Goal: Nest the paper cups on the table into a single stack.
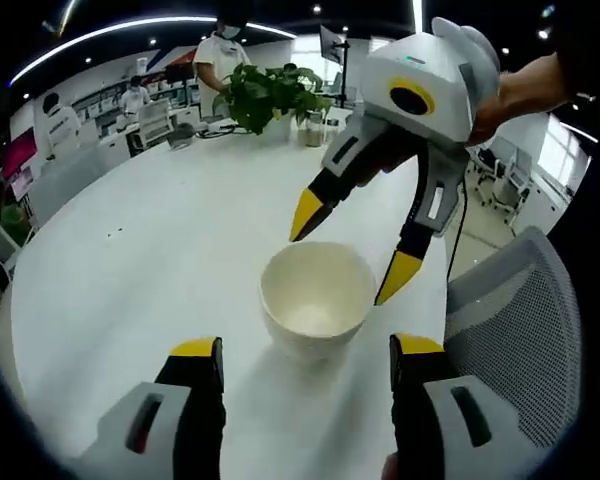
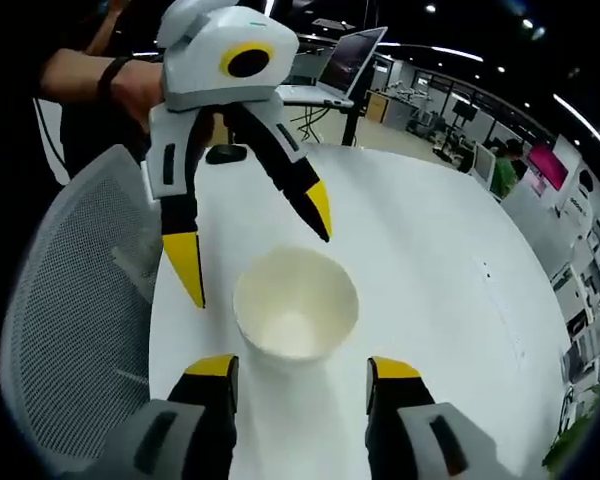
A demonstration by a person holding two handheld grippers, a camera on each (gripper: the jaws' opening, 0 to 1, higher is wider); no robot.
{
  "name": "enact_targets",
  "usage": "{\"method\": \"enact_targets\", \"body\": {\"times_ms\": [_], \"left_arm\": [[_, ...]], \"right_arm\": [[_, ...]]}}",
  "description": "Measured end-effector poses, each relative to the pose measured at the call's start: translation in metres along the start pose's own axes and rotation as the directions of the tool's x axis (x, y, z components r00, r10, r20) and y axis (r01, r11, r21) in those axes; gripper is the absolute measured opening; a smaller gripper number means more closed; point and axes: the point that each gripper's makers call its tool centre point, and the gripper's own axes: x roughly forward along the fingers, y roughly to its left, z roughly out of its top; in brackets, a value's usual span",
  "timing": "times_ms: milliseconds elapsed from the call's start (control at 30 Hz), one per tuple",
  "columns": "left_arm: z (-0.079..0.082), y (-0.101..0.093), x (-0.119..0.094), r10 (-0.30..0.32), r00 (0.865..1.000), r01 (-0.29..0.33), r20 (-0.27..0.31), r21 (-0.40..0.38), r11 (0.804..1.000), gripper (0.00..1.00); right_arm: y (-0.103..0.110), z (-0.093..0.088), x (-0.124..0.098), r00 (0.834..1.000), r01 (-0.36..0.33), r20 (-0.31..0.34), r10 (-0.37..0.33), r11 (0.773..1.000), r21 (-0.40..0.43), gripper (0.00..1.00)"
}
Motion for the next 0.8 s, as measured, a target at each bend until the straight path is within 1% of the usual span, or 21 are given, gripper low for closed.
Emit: {"method": "enact_targets", "body": {"times_ms": [167,267,300,367,433,467,500,567,633,667,733,800], "left_arm": [[-0.002,-0.001,0.009,-0.013,1.0,0.013,-0.024,0.016,1.0,0.66],[-0.005,-0.002,0.015,-0.024,0.999,0.025,-0.04,0.037,0.999,0.63],[-0.006,-0.002,0.016,-0.025,0.999,0.026,-0.044,0.043,0.999,0.62],[-0.009,0.003,0.021,-0.022,0.998,0.025,-0.054,0.05,0.998,0.58],[-0.006,0.0,0.021,-0.039,0.998,0.042,-0.057,0.045,0.998,0.48],[-0.003,-0.001,0.021,-0.043,0.998,0.045,-0.046,0.044,0.998,0.42],[-0.003,0.0,0.022,-0.041,0.998,0.043,-0.053,0.043,0.998,0.43],[-0.002,0.008,0.026,-0.039,0.998,0.042,-0.055,0.05,0.998,0.43],[-0.002,0.015,0.025,-0.035,0.998,0.039,-0.059,0.054,0.998,0.43],[-0.002,0.015,0.025,-0.036,0.998,0.039,-0.059,0.054,0.998,0.43],[0.001,0.021,0.027,-0.034,0.997,0.038,-0.064,0.058,0.998,0.43],[0.004,0.033,0.027,-0.028,0.997,0.032,-0.07,0.066,0.997,0.43]], "right_arm": [[-0.002,-0.001,0.006,1.0,-0.007,-0.012,0.007,1.0,-0.016,0.51],[-0.001,0.001,0.008,1.0,-0.018,-0.007,0.018,1.0,-0.016,0.5],[-0.001,0.002,0.009,1.0,-0.023,-0.005,0.023,1.0,-0.018,0.49],[0.003,0.004,0.011,0.999,-0.049,0.0,0.049,0.998,-0.031,0.43],[0.002,0.005,0.015,0.998,-0.059,0.0,0.059,0.997,-0.04,0.39],[0.001,0.006,0.017,0.998,-0.061,0.004,0.061,0.997,-0.047,0.38],[-0.001,0.006,0.019,0.998,-0.059,0.0,0.059,0.997,-0.048,0.38],[-0.005,0.008,0.02,0.998,-0.062,-0.004,0.062,0.996,-0.062,0.38],[-0.011,0.011,0.02,0.998,-0.062,0.004,0.063,0.996,-0.06,0.38],[-0.012,0.011,0.021,0.998,-0.063,0.005,0.063,0.996,-0.059,0.38],[-0.02,0.014,0.023,0.998,-0.062,0.01,0.063,0.997,-0.056,0.38],[-0.03,0.018,0.026,0.998,-0.057,0.012,0.058,0.997,-0.058,0.38]]}}
